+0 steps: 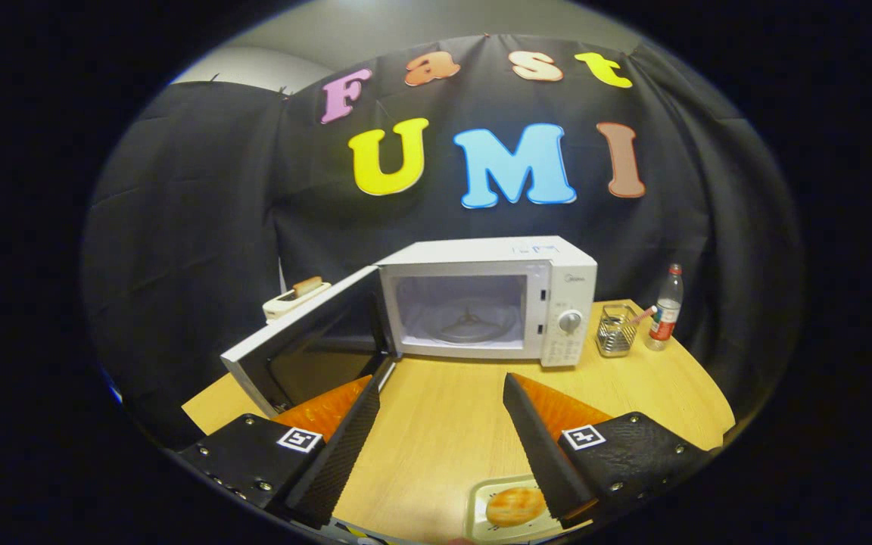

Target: Open the microwave, put the food inside, and close the microwave door.

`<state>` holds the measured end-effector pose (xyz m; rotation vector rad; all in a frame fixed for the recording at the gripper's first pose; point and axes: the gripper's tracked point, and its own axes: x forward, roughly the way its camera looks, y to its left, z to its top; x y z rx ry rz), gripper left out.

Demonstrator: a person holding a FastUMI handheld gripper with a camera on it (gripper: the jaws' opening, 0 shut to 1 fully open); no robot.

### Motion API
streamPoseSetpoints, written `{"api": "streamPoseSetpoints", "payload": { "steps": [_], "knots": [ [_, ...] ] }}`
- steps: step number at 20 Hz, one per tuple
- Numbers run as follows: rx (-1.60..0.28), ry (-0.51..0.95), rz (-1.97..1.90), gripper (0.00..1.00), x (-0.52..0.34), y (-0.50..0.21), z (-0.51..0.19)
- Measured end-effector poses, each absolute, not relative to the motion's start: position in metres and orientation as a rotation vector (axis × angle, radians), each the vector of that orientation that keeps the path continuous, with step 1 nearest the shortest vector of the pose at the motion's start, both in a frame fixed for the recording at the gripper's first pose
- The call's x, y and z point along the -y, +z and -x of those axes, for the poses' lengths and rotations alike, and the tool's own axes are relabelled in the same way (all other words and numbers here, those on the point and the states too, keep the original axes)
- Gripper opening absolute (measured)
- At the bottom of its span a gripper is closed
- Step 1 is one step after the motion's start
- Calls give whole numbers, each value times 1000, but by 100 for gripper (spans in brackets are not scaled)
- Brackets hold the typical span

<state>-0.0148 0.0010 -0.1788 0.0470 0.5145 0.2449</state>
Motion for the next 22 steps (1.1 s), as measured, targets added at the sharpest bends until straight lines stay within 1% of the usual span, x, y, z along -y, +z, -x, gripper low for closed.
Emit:
{"api": "streamPoseSetpoints", "payload": {
  "steps": [7,16,22],
  "knots": [
    [-714,142,-54,100,50,-247,36],
    [-938,123,-11,100,69,-317,67],
    [-1037,129,47,100,73,-346,90]
  ]
}}
